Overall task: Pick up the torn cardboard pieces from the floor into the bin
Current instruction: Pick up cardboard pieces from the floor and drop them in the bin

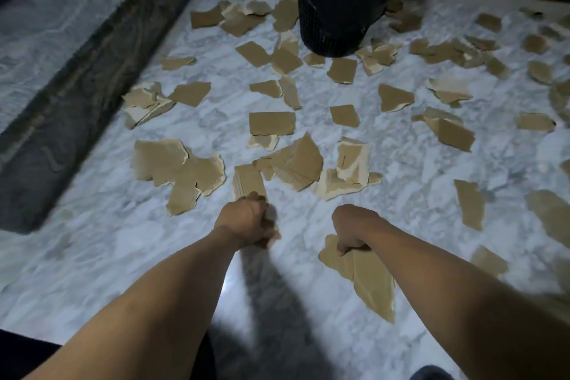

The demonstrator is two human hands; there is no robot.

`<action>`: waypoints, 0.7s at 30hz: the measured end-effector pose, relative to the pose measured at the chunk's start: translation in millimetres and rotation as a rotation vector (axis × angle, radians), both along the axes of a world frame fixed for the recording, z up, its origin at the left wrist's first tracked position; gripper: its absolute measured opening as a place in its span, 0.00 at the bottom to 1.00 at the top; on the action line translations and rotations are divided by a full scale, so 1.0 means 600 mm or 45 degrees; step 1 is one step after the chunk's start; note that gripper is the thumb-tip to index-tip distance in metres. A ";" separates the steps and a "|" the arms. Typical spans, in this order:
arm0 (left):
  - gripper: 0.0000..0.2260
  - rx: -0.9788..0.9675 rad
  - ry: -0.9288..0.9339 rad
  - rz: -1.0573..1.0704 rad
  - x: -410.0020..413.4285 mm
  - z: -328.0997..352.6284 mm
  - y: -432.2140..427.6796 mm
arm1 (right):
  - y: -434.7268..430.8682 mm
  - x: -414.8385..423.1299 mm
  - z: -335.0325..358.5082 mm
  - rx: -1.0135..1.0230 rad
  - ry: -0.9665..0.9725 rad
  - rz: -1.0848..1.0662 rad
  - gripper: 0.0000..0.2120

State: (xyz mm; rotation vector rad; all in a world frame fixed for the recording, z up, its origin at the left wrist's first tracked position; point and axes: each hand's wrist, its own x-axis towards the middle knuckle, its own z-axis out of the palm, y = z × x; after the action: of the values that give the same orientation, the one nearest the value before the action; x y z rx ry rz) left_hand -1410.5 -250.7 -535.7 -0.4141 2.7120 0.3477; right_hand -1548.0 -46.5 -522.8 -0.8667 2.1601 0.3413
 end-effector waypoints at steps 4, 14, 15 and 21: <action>0.34 0.196 0.013 0.106 -0.005 0.001 0.011 | -0.002 -0.010 0.003 -0.200 0.005 -0.154 0.19; 0.31 0.167 -0.225 -0.097 -0.017 0.019 0.004 | -0.003 0.012 0.020 -0.067 0.058 -0.045 0.34; 0.28 0.190 -0.237 -0.079 -0.018 0.019 0.005 | -0.007 0.012 0.022 -0.064 0.044 -0.049 0.34; 0.30 0.093 -0.248 -0.125 -0.023 0.016 0.004 | -0.022 0.009 0.027 -0.249 -0.032 -0.159 0.32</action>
State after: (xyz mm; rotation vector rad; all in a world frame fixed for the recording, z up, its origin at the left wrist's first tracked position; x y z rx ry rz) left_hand -1424.0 -248.0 -525.8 -0.2772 2.5109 0.3582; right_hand -1542.8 -60.0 -506.3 -0.8327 2.2381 0.0569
